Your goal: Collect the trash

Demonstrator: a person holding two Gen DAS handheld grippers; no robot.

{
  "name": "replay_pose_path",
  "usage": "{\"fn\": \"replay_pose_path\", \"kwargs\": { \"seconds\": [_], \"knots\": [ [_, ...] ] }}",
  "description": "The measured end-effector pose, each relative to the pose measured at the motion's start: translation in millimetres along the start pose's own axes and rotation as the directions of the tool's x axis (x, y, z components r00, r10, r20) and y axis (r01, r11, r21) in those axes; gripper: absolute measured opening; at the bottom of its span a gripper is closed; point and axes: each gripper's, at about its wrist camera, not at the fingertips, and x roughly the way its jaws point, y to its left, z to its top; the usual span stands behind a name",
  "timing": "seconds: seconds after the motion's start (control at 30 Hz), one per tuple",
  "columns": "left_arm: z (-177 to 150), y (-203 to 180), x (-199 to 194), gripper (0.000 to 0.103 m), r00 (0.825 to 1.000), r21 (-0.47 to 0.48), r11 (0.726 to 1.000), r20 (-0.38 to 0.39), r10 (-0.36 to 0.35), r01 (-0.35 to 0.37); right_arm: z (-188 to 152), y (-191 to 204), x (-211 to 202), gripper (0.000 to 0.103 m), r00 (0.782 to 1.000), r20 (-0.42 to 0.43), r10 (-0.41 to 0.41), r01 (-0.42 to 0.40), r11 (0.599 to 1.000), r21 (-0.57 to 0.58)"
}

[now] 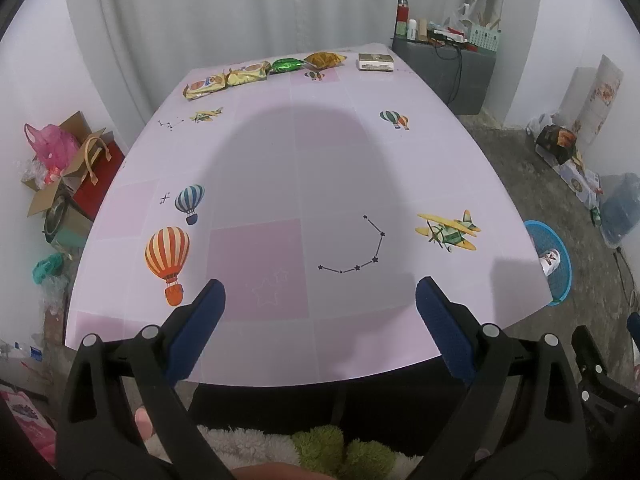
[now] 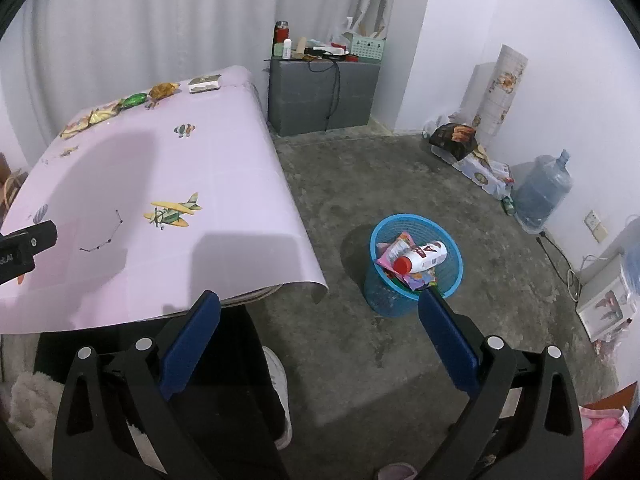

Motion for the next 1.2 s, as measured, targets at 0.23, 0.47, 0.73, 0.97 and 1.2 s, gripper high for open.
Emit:
{"fn": "replay_pose_path", "kwargs": {
  "seconds": [0.23,0.47,0.73,0.97,1.2],
  "knots": [
    [0.5,-1.1,-2.3,0.092,1.0,0.004,1.0,0.006,-0.006,0.006,0.8,1.8,-2.4,0.096,1.0,0.007,-0.003,0.003,1.0,-0.004],
    [2.0,-0.3,-2.6,0.092,1.0,0.003,1.0,0.005,-0.006,0.006,0.6,1.6,-2.9,0.096,1.0,0.006,-0.002,0.002,1.0,-0.003],
    [2.8,0.4,-3.1,0.092,1.0,0.003,1.0,0.007,-0.005,0.005,0.6,1.5,-3.2,0.096,1.0,0.008,-0.003,0.003,1.0,-0.004],
    [2.6,0.8,-3.3,0.092,1.0,0.003,1.0,0.007,-0.004,0.004,2.0,1.1,-3.9,0.096,1.0,0.007,-0.003,0.003,1.0,-0.004],
    [2.0,1.2,-3.8,0.092,1.0,0.003,1.0,0.007,-0.003,0.003,2.2,0.9,-4.9,0.096,1.0,0.008,-0.003,0.003,1.0,-0.004]
  ]
}}
